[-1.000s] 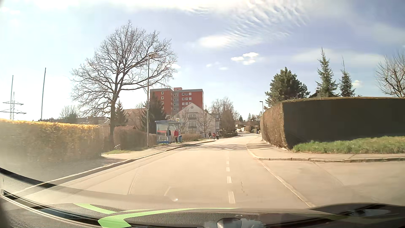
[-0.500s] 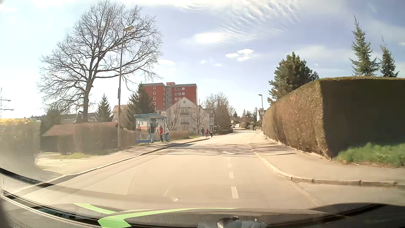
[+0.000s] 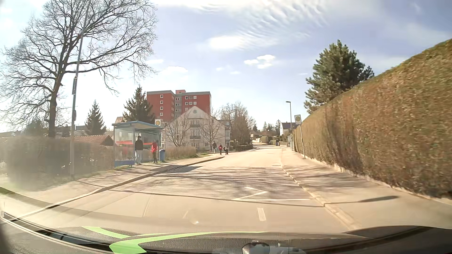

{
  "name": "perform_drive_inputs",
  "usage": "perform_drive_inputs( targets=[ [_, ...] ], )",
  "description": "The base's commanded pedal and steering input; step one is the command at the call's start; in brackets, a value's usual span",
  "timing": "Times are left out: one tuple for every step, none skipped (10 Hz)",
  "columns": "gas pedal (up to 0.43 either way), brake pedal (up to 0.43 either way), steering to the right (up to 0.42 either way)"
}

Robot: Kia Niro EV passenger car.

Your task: Follow the waypoints while adhering to traffic rules and regulations

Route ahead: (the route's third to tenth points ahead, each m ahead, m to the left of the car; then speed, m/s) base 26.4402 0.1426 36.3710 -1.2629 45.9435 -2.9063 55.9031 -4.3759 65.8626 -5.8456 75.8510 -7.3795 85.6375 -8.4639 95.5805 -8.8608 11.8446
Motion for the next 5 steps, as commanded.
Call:
perform_drive_inputs(
  targets=[
    [0.169,0.000,0.025],
    [0.169,0.000,0.027],
    [0.169,0.000,0.027],
    [0.169,0.000,0.027],
    [0.169,0.000,0.028]
  ],
)
